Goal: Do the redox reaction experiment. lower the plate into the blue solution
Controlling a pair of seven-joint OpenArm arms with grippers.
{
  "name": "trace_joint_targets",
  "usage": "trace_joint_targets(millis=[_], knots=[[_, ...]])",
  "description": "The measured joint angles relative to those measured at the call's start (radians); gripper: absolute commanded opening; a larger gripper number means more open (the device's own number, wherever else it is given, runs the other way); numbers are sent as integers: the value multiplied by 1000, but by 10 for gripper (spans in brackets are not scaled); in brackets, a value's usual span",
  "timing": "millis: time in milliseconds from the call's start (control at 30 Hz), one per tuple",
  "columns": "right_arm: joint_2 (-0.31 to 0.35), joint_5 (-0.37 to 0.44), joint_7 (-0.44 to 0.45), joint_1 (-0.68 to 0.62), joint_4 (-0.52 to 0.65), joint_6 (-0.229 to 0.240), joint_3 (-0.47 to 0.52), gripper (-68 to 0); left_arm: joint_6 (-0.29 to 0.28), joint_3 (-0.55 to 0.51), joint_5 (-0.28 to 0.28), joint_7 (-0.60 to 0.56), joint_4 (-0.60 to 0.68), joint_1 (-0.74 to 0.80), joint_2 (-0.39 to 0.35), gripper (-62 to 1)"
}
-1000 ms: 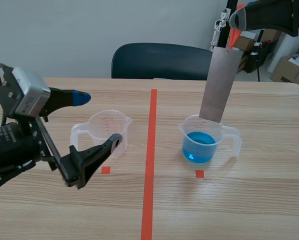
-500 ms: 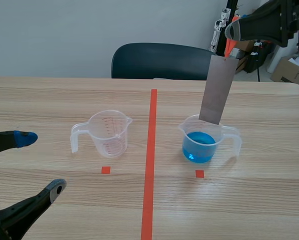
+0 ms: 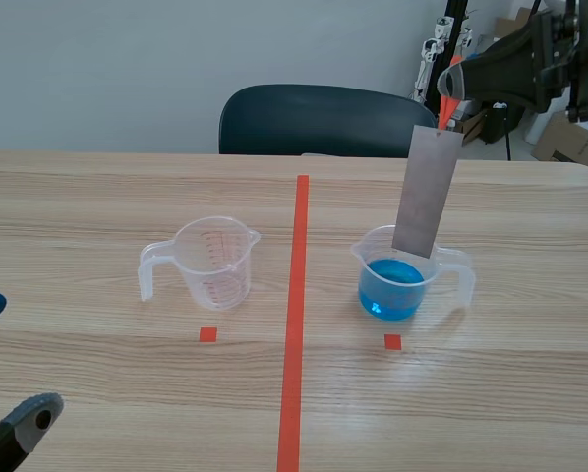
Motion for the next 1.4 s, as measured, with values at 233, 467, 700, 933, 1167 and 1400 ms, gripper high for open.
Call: trace_joint_targets(millis=[233,467,700,933,1167,1400], knots=[[-33,-39,0,-6,0,0,0,-671,0,-53,0,-143,0,122,1,14],[-63,-69,-8,-7,0,0,0,-671,1,-123,1,-215,0,182,97,14],[-106,-134,-11,-31,-13,0,0,-671,8,-163,102,-216,-8,187,283,14],[-140,-169,-8,-31,-55,0,0,-671,37,-161,283,-229,-13,166,476,14],[-164,-197,-8,-33,-60,0,0,-671,34,-135,398,-233,-13,91,517,14],[-166,-227,-8,-33,-60,0,0,-671,34,-105,458,-234,-85,11,513,14]])
